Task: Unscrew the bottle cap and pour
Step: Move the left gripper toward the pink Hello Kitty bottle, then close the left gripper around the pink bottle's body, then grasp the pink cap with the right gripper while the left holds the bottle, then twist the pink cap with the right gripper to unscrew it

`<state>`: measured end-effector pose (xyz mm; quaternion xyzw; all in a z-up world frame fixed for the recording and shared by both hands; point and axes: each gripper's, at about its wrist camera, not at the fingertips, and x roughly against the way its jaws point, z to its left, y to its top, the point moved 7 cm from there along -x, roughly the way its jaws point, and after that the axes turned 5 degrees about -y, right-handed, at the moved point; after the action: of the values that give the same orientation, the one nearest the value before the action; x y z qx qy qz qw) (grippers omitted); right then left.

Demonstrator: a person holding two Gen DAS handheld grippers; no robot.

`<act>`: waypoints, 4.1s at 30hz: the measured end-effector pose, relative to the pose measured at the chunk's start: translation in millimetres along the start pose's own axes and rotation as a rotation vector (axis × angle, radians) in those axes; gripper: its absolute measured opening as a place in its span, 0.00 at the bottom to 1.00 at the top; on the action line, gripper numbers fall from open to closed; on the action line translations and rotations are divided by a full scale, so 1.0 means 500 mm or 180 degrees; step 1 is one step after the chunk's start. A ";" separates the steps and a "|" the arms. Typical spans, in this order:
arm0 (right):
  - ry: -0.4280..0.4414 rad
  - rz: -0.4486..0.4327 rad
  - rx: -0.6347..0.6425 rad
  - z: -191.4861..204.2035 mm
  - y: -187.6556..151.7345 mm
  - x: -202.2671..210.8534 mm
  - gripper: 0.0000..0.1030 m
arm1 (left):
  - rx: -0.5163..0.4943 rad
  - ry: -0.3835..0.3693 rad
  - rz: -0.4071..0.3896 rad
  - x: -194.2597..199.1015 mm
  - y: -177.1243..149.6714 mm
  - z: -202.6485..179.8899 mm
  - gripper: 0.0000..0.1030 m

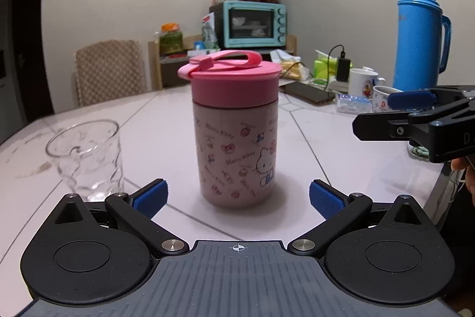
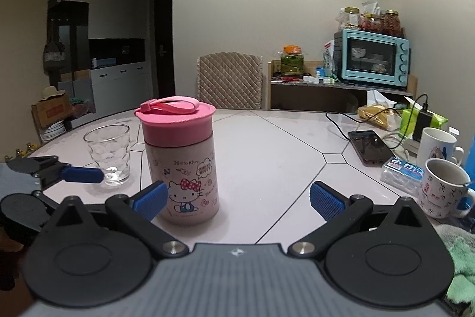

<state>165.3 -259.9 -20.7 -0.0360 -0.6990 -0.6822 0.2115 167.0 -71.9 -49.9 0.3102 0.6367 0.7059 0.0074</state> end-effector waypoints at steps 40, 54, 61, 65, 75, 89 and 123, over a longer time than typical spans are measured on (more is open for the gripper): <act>0.0783 -0.0143 0.0177 0.019 0.070 -0.059 1.00 | -0.0408 -0.0700 -0.0045 -0.143 0.034 0.038 1.00; 0.0862 -0.0138 0.0200 0.019 0.072 -0.078 1.00 | -0.0304 -0.0814 -0.0156 -0.163 0.054 0.056 1.00; 0.0900 -0.0143 0.0243 0.025 0.073 -0.080 1.00 | -0.0264 -0.0854 -0.0181 -0.166 0.060 0.061 1.00; 0.0916 -0.0149 0.0257 0.030 0.075 -0.084 1.00 | -0.0241 -0.0859 -0.0173 -0.167 0.062 0.064 1.00; 0.0954 -0.0176 0.0291 0.040 0.088 -0.097 1.00 | -0.0240 -0.0874 -0.0175 -0.173 0.067 0.066 0.89; 0.1005 -0.0142 0.0372 0.074 0.107 -0.131 1.00 | -0.0316 -0.0948 -0.0175 -0.172 0.067 0.065 0.87; 0.0859 0.0049 0.0422 0.117 0.105 -0.211 1.00 | -0.0377 -0.1155 -0.0180 -0.182 0.072 0.090 0.87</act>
<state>264.6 -174.7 -6.5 0.0647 -0.7074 -0.6316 0.3106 274.4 -75.4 -56.7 0.4134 0.5907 0.6742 0.1601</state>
